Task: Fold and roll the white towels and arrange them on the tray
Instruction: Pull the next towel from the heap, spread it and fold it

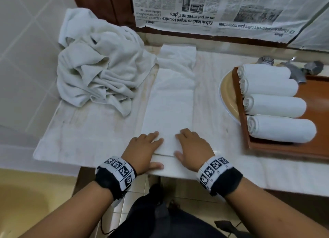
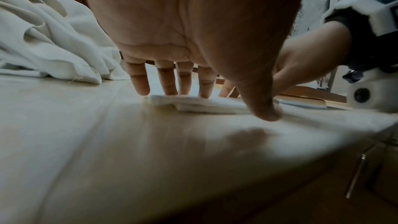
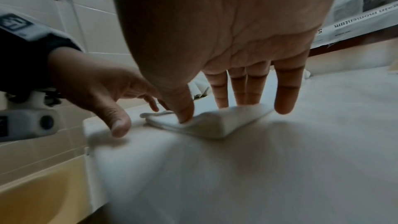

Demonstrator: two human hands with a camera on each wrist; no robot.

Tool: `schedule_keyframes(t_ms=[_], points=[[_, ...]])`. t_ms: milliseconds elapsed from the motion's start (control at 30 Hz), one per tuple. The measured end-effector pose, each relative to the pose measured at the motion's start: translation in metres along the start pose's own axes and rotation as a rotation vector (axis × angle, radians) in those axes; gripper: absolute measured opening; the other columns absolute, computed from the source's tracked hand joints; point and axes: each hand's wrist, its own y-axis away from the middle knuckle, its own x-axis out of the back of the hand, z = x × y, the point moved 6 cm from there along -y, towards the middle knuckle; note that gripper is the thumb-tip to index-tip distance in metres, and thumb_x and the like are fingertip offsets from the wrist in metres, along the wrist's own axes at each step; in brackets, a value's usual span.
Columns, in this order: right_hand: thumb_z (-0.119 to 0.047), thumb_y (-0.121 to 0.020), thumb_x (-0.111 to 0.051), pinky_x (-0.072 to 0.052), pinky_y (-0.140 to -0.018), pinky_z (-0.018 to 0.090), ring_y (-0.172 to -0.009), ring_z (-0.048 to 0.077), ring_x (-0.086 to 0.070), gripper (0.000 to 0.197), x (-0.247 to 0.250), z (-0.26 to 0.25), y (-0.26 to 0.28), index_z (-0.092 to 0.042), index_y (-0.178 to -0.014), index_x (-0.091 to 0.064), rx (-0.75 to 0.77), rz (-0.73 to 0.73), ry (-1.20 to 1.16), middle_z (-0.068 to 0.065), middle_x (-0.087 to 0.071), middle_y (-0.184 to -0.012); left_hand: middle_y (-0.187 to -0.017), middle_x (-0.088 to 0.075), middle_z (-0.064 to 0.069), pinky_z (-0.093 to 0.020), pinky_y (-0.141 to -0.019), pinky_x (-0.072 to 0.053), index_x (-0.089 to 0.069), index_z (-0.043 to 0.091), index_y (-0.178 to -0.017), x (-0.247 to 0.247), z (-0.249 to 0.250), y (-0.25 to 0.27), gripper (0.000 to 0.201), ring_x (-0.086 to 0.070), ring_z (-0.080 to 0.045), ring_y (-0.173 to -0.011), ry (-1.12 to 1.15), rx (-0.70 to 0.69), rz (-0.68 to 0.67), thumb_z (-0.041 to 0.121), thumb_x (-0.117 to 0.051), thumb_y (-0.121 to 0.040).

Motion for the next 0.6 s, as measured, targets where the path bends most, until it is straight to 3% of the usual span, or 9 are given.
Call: schedule_keyframes(t_ms=[100, 167, 233, 300, 400, 600], points=[[-0.068, -0.082, -0.060, -0.034, -0.113, 0.041, -0.144, 0.025, -0.026, 0.094, -0.023, 0.003, 0.042, -0.020, -0.154, -0.022, 0.042, -0.092, 0.028, 0.004, -0.007, -0.165, -0.155, -0.036, -0.001, -0.046, -0.099, -0.044, -0.041, 0.030, -0.147, -0.020, 0.017, 0.022, 0.097, -0.047, -0.027, -0.127, -0.008, -0.031, 0.060, 0.076, -0.066, -0.066], [-0.066, -0.079, -0.066, -0.031, -0.116, 0.040, -0.146, 0.025, -0.024, 0.098, -0.036, 0.008, 0.061, -0.020, -0.154, -0.023, 0.064, -0.085, 0.076, 0.006, -0.004, -0.166, -0.139, -0.053, -0.001, -0.044, -0.084, -0.052, -0.054, 0.029, -0.134, -0.034, 0.026, 0.034, 0.090, -0.058, -0.027, -0.109, -0.032, -0.051, 0.141, 0.068, -0.078, -0.057], [-0.047, -0.083, -0.071, -0.035, -0.113, 0.039, -0.142, 0.027, -0.035, 0.078, -0.046, 0.011, 0.073, -0.019, -0.147, -0.037, 0.069, -0.012, 0.061, 0.008, -0.015, -0.165, -0.126, -0.060, -0.001, -0.041, -0.075, -0.053, -0.059, 0.027, -0.124, -0.041, 0.034, 0.044, 0.081, -0.062, -0.026, -0.097, -0.040, -0.053, 0.237, 0.045, -0.090, -0.052], [-0.028, -0.078, -0.079, -0.047, -0.101, 0.040, -0.126, 0.031, -0.054, 0.057, -0.050, 0.011, 0.080, -0.016, -0.129, -0.056, 0.085, 0.087, 0.043, 0.012, -0.038, -0.156, -0.119, -0.062, -0.002, -0.040, -0.072, -0.053, -0.062, 0.025, -0.118, -0.042, 0.039, 0.050, 0.075, -0.062, -0.026, -0.091, -0.032, -0.048, 0.314, 0.025, -0.091, -0.049], [-0.016, -0.063, -0.088, -0.058, -0.085, 0.042, -0.107, 0.032, -0.067, 0.050, -0.060, 0.012, 0.087, -0.014, -0.108, -0.067, 0.100, 0.197, 0.002, 0.015, -0.060, -0.135, -0.112, -0.063, -0.001, -0.039, -0.070, -0.052, -0.065, 0.025, -0.112, -0.040, 0.044, 0.054, 0.068, -0.062, -0.025, -0.088, -0.030, -0.044, 0.363, 0.022, -0.089, -0.049], [-0.005, -0.066, -0.086, -0.060, -0.080, 0.042, -0.103, 0.031, -0.070, 0.039, -0.059, 0.007, 0.098, -0.010, -0.103, -0.074, 0.178, 0.305, -0.065, 0.015, -0.067, -0.126, -0.115, -0.068, 0.000, -0.038, -0.070, -0.053, -0.069, 0.022, -0.109, -0.046, 0.036, 0.067, 0.050, -0.065, -0.024, -0.086, 0.054, -0.086, 0.442, 0.013, -0.085, -0.063]])
